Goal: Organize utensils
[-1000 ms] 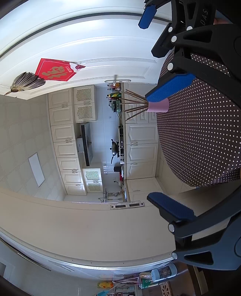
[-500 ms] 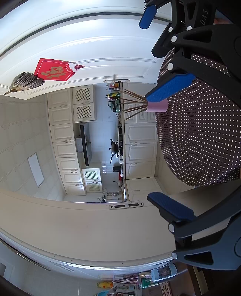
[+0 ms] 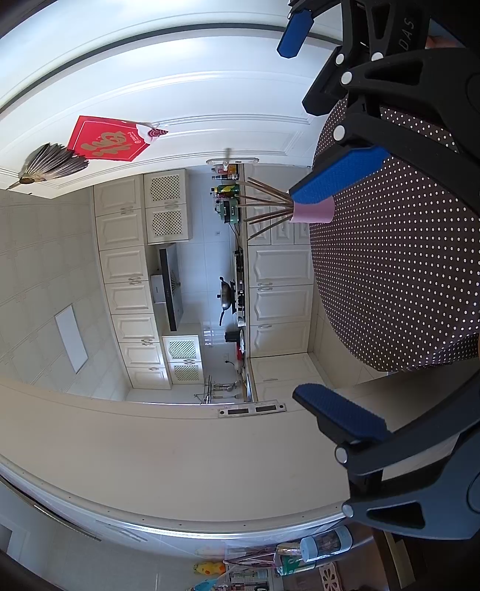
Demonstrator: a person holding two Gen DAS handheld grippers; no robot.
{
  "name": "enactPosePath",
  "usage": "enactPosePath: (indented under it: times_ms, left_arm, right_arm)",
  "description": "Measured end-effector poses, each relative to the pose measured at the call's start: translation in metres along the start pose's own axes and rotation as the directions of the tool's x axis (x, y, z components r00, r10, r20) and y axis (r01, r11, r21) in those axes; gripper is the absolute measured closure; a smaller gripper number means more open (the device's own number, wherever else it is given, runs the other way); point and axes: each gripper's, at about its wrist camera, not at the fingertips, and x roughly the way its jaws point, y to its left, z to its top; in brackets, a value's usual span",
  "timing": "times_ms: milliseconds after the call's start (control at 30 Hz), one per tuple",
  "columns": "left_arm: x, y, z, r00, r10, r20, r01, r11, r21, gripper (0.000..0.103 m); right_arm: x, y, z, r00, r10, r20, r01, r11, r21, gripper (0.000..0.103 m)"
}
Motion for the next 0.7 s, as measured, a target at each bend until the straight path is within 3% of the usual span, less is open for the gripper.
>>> enactPosePath:
  times_ms: [700]
  left_arm:
    - [0.0065, -0.0006, -0.0009, 1.000, -0.003, -0.015, 0.003, 1.000, -0.008, 0.007]
  right_arm:
    - [0.0043, -0.0001, -0.0002, 1.000, 0.001, -0.009, -0.001, 1.000, -0.002, 0.008]
